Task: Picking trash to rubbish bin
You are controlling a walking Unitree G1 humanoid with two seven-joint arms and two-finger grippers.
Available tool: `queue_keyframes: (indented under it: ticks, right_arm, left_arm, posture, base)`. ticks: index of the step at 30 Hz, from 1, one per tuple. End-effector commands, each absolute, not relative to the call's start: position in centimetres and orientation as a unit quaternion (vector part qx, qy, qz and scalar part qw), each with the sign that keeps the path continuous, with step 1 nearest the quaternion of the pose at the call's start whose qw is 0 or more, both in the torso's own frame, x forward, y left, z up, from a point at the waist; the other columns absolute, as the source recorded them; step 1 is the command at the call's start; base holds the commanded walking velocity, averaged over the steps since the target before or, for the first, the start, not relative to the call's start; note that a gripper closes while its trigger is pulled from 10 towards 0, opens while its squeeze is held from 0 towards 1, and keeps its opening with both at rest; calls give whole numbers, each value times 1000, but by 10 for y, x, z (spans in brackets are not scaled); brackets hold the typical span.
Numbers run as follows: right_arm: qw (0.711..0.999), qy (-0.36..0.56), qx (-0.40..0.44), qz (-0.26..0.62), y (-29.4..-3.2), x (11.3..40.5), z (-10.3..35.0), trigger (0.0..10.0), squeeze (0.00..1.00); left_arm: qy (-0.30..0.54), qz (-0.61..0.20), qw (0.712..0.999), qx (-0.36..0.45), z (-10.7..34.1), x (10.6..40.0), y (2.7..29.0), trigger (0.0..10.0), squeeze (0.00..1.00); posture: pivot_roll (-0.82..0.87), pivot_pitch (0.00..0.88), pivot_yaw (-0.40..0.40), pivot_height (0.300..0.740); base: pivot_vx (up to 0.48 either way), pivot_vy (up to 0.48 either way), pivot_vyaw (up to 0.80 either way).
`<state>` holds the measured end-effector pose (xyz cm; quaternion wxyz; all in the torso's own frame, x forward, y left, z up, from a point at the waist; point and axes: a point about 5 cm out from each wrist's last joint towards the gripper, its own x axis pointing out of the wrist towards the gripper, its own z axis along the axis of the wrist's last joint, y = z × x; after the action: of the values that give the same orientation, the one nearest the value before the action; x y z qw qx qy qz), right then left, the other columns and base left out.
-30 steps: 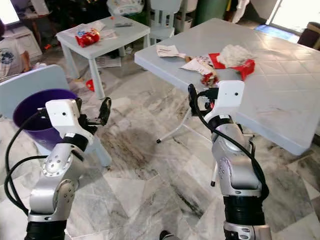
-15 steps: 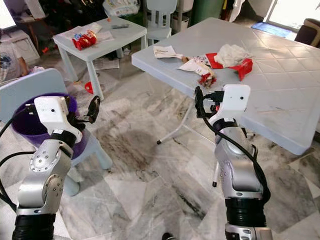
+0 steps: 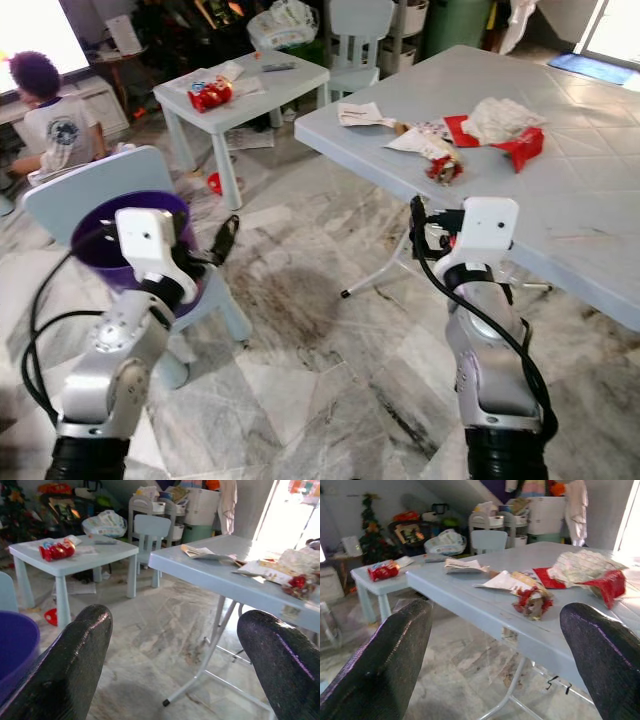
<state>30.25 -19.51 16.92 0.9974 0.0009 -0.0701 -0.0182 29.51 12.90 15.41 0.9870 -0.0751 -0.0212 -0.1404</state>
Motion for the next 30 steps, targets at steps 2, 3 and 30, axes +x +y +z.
queue_keyframes:
  ticks: [2,3,30]
  right_arm:
    - [997,-72,-9,-14,-195,301,172,10000,0]
    - [997,-72,-9,-14,-195,301,172,10000,0]
    - [996,-84,-14,8,-184,307,180,10000,0]
  left_arm:
    - [-26,-152,985,-75,154,293,126,10000,0]
    - [-26,-154,985,-78,155,292,125,10000,0]
    - [-28,-163,983,-80,155,289,122,10000,0]
  posture:
    - [49,43,21,740]
    - [49,43,21,740]
    - [53,61,-5,740]
  base:
    - [0,0,0]
    - [259,0,0]
    - [392,0,0]
